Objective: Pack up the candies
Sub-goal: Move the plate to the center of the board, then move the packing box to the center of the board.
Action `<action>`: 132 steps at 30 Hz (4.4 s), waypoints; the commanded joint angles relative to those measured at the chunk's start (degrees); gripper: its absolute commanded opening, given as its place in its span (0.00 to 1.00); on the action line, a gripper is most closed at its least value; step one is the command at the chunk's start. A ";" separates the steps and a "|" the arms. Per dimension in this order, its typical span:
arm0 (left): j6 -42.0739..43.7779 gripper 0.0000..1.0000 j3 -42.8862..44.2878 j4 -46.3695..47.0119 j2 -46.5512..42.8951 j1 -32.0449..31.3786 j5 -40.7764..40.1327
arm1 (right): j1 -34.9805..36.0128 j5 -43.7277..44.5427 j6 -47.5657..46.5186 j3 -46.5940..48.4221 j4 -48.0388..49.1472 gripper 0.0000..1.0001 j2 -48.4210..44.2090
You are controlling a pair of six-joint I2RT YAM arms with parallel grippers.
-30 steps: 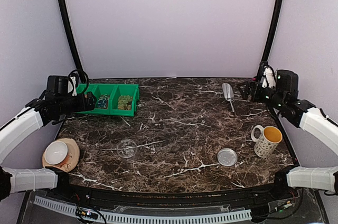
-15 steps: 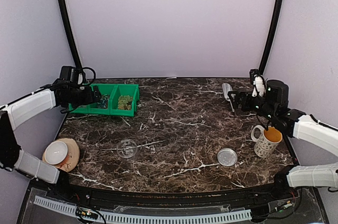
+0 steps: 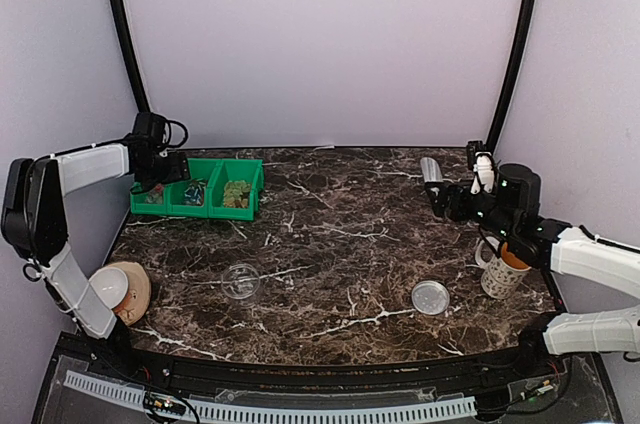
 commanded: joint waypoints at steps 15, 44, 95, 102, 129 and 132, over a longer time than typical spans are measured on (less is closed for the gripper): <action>6.16 0.66 5.64 3.87 12.92 1.82 -3.08 | 0.97 -0.41 0.93 -1.36 5.01 0.99 0.25; -2.70 0.29 4.59 -3.63 13.40 -5.26 -4.21 | 1.24 -1.64 1.02 -1.23 5.99 0.98 2.25; -26.68 0.66 2.68 -9.41 0.82 -27.76 1.55 | 1.41 1.58 -3.43 -2.41 7.88 0.98 4.33; -25.71 0.93 -7.32 -10.35 -17.17 -30.48 -2.55 | 2.19 1.39 -3.40 1.00 -0.32 0.98 2.77; -26.52 0.83 -39.52 -0.44 -41.49 -34.93 16.73 | 6.87 4.30 -1.05 7.93 -13.03 0.98 3.83; -25.68 0.81 -39.82 0.64 -40.24 -34.96 17.89 | 7.10 4.37 -0.65 8.25 -13.76 0.98 3.74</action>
